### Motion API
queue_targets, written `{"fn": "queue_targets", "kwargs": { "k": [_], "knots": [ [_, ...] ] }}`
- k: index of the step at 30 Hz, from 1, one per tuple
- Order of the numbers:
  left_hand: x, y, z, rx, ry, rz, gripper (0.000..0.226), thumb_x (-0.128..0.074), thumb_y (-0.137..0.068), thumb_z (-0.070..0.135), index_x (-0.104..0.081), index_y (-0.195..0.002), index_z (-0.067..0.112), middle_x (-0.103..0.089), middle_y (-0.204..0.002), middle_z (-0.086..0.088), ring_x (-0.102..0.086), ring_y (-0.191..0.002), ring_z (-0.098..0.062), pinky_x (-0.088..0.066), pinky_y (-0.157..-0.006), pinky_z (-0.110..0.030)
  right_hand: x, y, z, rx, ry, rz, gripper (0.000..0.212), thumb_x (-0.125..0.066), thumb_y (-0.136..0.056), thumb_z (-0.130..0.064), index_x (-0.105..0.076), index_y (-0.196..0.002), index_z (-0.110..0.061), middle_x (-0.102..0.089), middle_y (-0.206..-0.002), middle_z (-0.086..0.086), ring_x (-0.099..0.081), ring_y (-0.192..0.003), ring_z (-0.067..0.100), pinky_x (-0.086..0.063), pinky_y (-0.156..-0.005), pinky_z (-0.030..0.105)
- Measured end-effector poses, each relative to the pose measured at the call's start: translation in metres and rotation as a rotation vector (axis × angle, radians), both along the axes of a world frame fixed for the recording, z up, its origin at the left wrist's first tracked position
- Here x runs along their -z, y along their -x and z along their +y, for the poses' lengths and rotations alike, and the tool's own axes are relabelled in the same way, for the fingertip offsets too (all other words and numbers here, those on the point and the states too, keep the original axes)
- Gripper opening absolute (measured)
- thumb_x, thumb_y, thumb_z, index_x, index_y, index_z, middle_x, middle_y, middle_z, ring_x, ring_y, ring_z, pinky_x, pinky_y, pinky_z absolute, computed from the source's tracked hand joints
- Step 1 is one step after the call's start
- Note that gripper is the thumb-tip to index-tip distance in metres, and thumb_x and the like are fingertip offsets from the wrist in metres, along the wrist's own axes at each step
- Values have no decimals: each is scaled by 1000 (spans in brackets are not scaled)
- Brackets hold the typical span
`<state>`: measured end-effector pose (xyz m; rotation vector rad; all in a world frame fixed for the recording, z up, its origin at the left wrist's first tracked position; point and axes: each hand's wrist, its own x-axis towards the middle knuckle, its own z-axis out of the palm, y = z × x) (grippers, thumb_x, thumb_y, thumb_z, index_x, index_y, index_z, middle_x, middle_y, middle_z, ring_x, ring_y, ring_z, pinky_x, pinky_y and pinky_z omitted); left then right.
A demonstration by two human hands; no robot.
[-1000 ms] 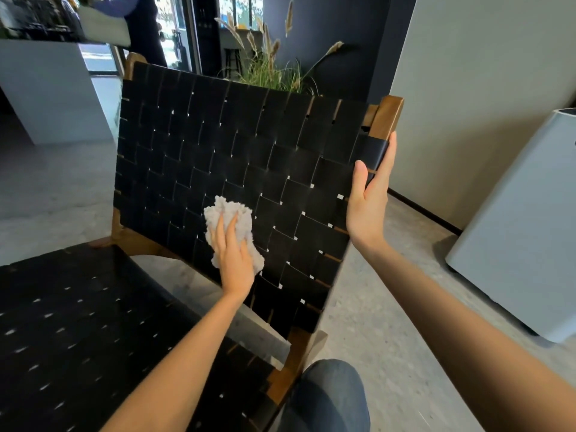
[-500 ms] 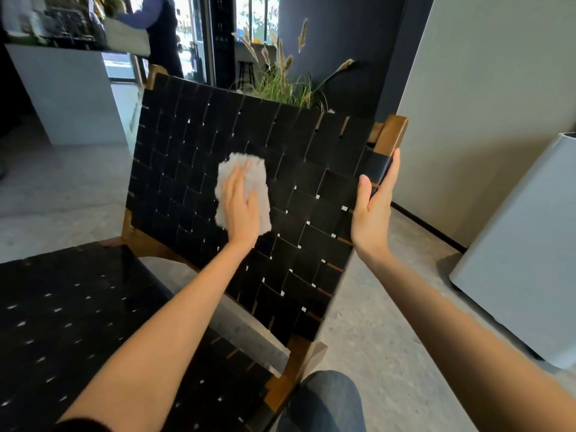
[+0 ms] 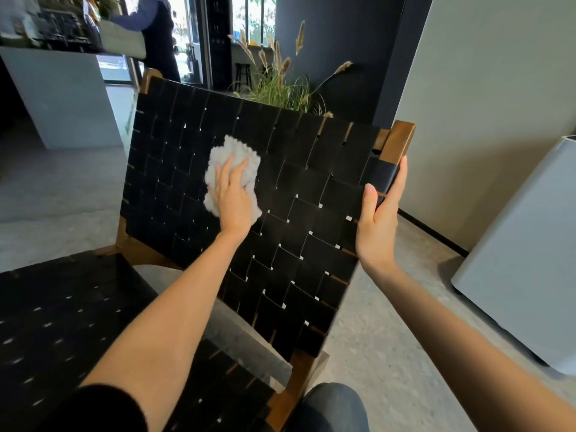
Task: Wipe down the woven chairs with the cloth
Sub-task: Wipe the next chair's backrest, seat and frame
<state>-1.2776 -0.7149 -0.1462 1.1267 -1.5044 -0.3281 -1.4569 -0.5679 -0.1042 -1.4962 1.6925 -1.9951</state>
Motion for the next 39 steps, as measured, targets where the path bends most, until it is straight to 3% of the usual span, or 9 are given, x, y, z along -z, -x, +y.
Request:
{"fn": "queue_targets", "kwargs": {
  "k": [6,10,16,18,21,24,29,35,39],
  "knots": [
    [129,-44,68,-63,-256,31,62,-39,-88,-10,-41,-140,24,-26,-153,2,-11,-146,-22,-23,-114,-53,1,-5,-2,28,28,-31,58,-39,-103,-23,-7,-152,-24,-15,-154,-16,-17,-106,-41,-14,-86,-13],
    [151,-50,95,-1,-365,109,60,-41,-89,-11,-37,-142,18,-25,-154,-3,-4,-146,-23,-15,-117,-51,1,-5,0,28,34,-30,59,-38,-103,-24,-7,-152,-24,-11,-159,-10,-15,-116,-34,-11,-92,-10],
    [135,-25,153,279,-382,162,62,-40,-94,-8,-34,-126,44,-23,-143,26,-5,-133,18,-15,-118,-37,-4,-8,5,14,60,-50,59,-38,-103,-23,-6,-153,-23,-11,-160,-7,-18,-132,-8,-17,-112,20],
    [138,-4,178,412,-363,133,66,-40,-93,-10,-32,-131,44,-18,-147,29,-2,-134,20,-12,-118,-34,-5,-8,6,10,59,-48,59,-37,-103,-23,-6,-153,-22,-10,-161,-6,-17,-130,-10,-16,-112,22],
    [138,30,201,507,-152,-55,73,-42,-88,-5,-31,-139,46,-10,-156,19,5,-145,-3,0,-117,-34,-4,-7,5,13,51,-19,59,-37,-103,-23,-6,-153,-21,-11,-160,-5,-20,-116,-31,-17,-103,4],
    [134,38,185,341,-49,-109,85,-45,-84,-9,-22,-143,48,-4,-158,16,7,-146,-13,0,-115,-41,-1,-5,4,16,41,7,58,-37,-103,-21,-7,-152,-17,-13,-159,-2,-20,-102,-41,-17,-83,-13],
    [110,20,118,134,-13,-143,72,-53,-90,2,-19,-144,33,-13,-156,4,-5,-147,-17,-19,-117,-51,-2,-2,2,2,11,20,59,-37,-103,-22,-5,-152,-21,-11,-160,-4,-18,-101,-42,-15,-81,-14],
    [48,12,63,-52,-240,210,45,-34,-102,14,-27,-146,7,-27,-154,-11,-18,-144,-25,-15,-118,-38,0,-1,2,23,12,24,58,-38,-103,-22,-6,-153,-18,-18,-137,-21,-18,-100,-43,-15,-77,-15],
    [26,48,112,305,-10,214,45,-35,-102,27,-25,-146,26,-33,-151,0,-29,-141,-15,-23,-115,-24,-1,-1,1,23,29,10,58,-38,-103,-22,-7,-153,-19,-18,-139,-21,-18,-103,-42,-15,-80,-15]
  ]
}}
